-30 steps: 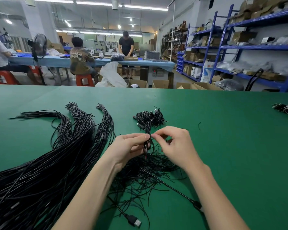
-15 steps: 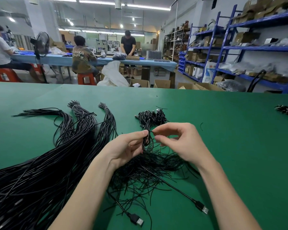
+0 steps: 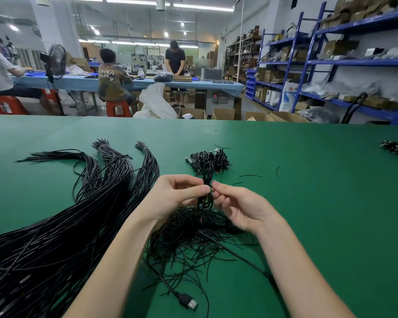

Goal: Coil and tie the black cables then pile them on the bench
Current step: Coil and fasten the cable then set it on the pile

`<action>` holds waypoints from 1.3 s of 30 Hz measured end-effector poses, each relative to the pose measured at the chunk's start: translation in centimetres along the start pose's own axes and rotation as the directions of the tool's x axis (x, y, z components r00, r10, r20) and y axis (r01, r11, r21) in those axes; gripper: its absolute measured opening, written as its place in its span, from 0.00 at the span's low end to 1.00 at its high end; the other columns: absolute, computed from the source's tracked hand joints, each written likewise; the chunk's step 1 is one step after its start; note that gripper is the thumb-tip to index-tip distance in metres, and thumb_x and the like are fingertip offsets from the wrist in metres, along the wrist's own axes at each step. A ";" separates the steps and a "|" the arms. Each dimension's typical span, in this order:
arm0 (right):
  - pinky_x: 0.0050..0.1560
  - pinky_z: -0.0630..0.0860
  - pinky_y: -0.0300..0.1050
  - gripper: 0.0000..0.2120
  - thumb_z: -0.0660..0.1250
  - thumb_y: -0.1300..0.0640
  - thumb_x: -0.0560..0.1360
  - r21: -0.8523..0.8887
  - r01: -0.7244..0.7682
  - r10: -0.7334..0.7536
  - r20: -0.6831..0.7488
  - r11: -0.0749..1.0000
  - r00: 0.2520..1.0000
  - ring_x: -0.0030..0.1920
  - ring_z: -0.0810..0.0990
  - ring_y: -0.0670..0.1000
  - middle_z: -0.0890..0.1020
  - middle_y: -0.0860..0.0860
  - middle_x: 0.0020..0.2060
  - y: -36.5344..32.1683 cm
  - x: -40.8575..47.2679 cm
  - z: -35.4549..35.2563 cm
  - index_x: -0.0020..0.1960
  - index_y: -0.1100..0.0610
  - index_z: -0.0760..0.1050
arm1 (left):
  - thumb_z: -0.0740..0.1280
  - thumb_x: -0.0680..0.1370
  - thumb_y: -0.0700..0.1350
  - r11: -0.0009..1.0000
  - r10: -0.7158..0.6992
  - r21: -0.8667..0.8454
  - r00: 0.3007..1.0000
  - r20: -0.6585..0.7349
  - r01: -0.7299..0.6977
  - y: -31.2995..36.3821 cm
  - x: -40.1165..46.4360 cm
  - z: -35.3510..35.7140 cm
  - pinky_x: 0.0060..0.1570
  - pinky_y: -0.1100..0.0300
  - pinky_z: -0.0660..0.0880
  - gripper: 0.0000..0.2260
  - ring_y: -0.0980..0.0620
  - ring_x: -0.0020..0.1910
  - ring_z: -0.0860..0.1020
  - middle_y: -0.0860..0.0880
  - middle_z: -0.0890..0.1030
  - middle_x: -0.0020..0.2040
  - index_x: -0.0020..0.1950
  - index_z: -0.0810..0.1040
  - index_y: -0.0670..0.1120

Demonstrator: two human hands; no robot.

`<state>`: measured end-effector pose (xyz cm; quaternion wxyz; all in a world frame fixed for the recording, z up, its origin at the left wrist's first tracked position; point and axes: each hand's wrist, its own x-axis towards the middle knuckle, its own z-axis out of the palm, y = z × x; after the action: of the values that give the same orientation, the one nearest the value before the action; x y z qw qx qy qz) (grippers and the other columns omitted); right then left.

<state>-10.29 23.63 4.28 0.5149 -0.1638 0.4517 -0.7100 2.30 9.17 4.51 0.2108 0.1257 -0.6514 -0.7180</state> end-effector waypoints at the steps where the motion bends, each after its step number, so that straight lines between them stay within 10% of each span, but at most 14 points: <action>1: 0.26 0.76 0.31 0.08 0.78 0.61 0.65 0.028 -0.008 0.008 0.008 1.000 1.000 0.30 0.79 0.44 0.81 0.54 0.34 0.1 0.1 0.0 0.41 0.63 0.84 | 0.81 0.60 0.47 1.000 0.006 0.013 1.000 0.001 -0.006 0.0 0.0 0.0 0.37 0.65 0.77 0.12 0.55 0.34 0.79 0.47 0.84 0.38 0.41 0.88 0.48; 3: 0.31 0.78 0.32 0.10 0.78 0.59 0.67 -0.209 0.151 -0.166 -0.054 0.966 0.985 0.32 0.81 0.45 0.84 0.54 0.36 0.1 0.3 0.0 0.45 0.62 0.84 | 0.81 0.61 0.47 0.999 0.004 0.037 1.000 -0.021 -0.004 -0.1 0.1 0.1 0.39 0.65 0.78 0.14 0.55 0.37 0.82 0.48 0.86 0.40 0.44 0.87 0.47; 7: 0.36 0.81 0.38 0.05 0.77 0.62 0.74 -0.690 0.494 -0.638 0.060 0.529 0.768 0.36 0.86 0.48 0.88 0.50 0.38 -0.3 -0.1 -0.2 0.47 0.54 0.86 | 0.79 0.63 0.46 0.998 -0.048 -0.041 0.997 -0.065 0.045 -0.2 0.3 0.4 0.39 0.64 0.79 0.23 0.54 0.42 0.85 0.46 0.87 0.46 0.57 0.82 0.43; 13: 0.38 0.76 0.33 0.05 0.76 0.61 0.75 -0.859 0.505 -0.759 0.384 -0.085 0.526 0.42 0.84 0.42 0.86 0.41 0.41 0.0 -0.2 -0.6 0.48 0.54 0.87 | 0.77 0.66 0.41 0.976 -0.122 -0.180 0.993 -0.001 0.120 -0.1 0.4 0.7 0.34 0.65 0.79 0.23 0.54 0.37 0.85 0.47 0.87 0.44 0.59 0.79 0.41; 15: 0.37 0.76 0.33 0.04 0.75 0.62 0.76 -0.864 0.504 -0.741 0.330 0.014 0.585 0.37 0.83 0.42 0.85 0.42 0.37 0.3 0.0 -0.5 0.47 0.54 0.87 | 0.77 0.65 0.42 0.980 -0.125 -0.154 0.992 -0.005 0.123 -0.1 0.3 0.6 0.35 0.65 0.79 0.21 0.58 0.36 0.83 0.51 0.87 0.42 0.57 0.80 0.43; 20: 0.31 0.76 0.36 0.04 0.73 0.61 0.78 -0.643 0.254 -0.367 -0.045 0.722 0.929 0.32 0.82 0.47 0.84 0.51 0.33 -0.2 -0.1 0.1 0.46 0.60 0.84 | 0.77 0.71 0.40 0.995 -0.091 -0.052 0.993 -0.081 0.087 -0.6 0.7 0.6 0.36 0.67 0.78 0.12 0.60 0.40 0.84 0.51 0.87 0.42 0.54 0.82 0.42; 29: 0.33 0.78 0.38 0.14 0.78 0.40 0.69 -0.830 0.172 -0.449 -0.103 0.531 0.888 0.32 0.85 0.48 0.87 0.49 0.35 0.3 -0.4 0.9 0.41 0.51 0.86 | 0.76 0.74 0.39 0.993 0.001 -0.113 0.945 -0.326 -0.040 -1.6 1.4 1.0 0.41 0.65 0.79 0.12 0.55 0.47 0.84 0.46 0.86 0.47 0.55 0.82 0.37; 39: 0.38 0.82 0.37 0.08 0.80 0.61 0.71 -0.683 0.122 -0.317 -0.168 0.720 0.934 0.32 0.84 0.49 0.86 0.57 0.33 1.5 0.4 1.7 0.34 0.58 0.85 | 0.73 0.77 0.39 0.984 -0.058 -0.178 0.946 -0.320 0.000 -2.2 1.5 1.7 0.56 0.48 0.81 0.13 0.41 0.52 0.85 0.39 0.86 0.47 0.59 0.80 0.34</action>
<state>-8.44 22.40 3.88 0.2671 -0.2891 0.7172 -0.5751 -0.13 10.08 2.73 0.3144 0.2325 -0.5400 -0.7453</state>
